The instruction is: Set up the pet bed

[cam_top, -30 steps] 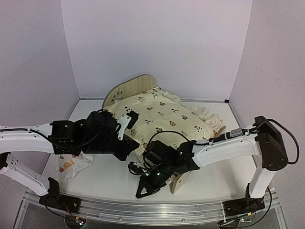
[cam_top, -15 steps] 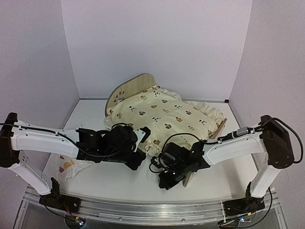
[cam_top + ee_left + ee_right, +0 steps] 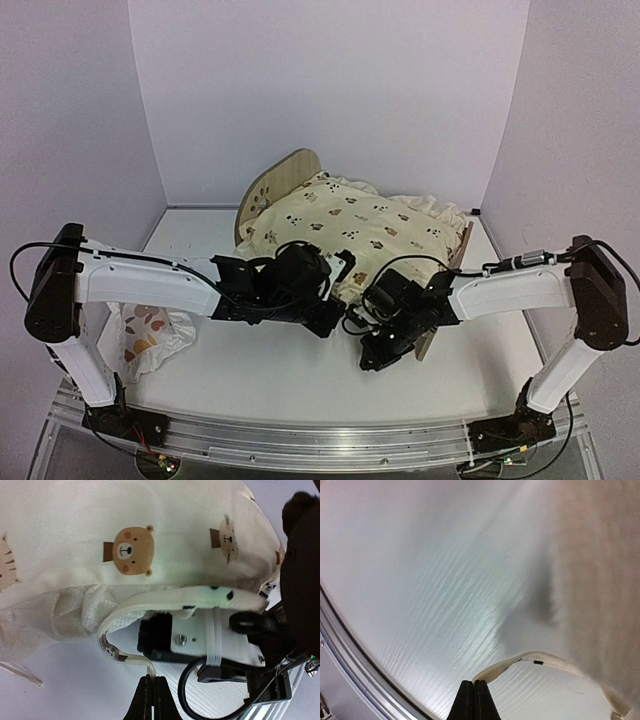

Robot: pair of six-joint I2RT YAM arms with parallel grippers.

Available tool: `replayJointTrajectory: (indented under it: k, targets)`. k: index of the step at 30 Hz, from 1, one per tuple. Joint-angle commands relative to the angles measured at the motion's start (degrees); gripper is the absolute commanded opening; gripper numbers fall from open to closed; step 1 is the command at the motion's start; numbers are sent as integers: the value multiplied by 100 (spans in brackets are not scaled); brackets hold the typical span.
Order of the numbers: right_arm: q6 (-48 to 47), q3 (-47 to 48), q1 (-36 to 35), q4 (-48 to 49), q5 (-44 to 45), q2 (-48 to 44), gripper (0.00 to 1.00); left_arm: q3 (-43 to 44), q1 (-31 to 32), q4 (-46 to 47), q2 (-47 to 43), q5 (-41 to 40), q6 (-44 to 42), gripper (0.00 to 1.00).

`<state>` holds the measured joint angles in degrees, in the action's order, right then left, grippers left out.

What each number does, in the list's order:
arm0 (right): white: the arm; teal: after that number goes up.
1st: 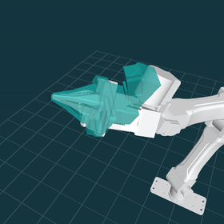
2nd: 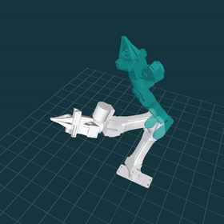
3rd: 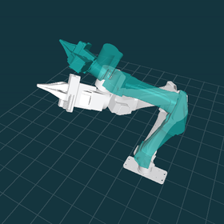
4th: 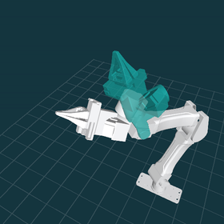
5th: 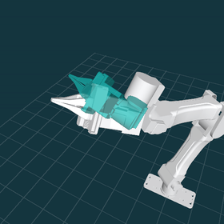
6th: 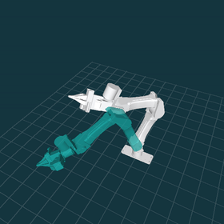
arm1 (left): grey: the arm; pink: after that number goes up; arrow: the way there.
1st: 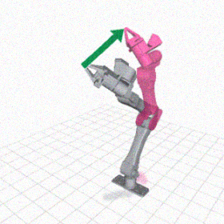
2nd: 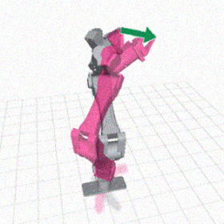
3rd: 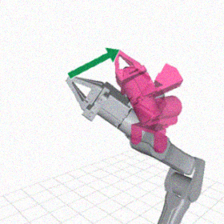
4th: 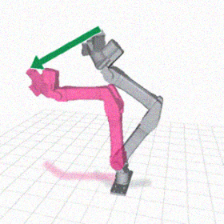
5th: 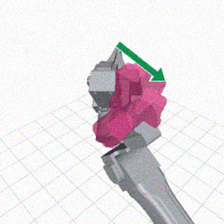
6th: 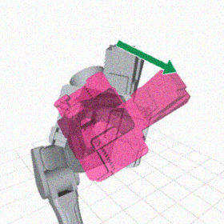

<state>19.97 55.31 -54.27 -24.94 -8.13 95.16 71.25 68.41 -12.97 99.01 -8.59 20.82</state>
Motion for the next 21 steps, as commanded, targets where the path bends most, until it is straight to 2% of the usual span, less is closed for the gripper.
replayJointTrajectory:
  k: [1, 4, 7, 10, 12, 15, 21]
  targets:
    - [101, -243, -630, 42, -605, -174, 0, 33, 6, 186, -5, 525, 98, 0]
    - [225, -303, -1133, 199, -517, -216, 0, -99, 53, 206, -28, 804, 246, 0]
    - [482, -404, -1242, 400, -321, -242, 0, -191, 120, 219, -61, 836, 334, 0]
    - [625, -451, -1244, 420, 150, -218, 14, -253, 153, 303, -59, 943, 401, 0]
    - [663, -472, -1244, 420, 284, -245, 30, -254, 169, 324, -29, 1027, 435, 0]
    - [687, -558, -1244, 412, 260, -509, 46, -232, 218, 322, -19, 1030, 509, 0]
    - [789, -788, -1244, 109, 334, -2148, 62, -108, 438, 376, 110, 1130, 689, 0]
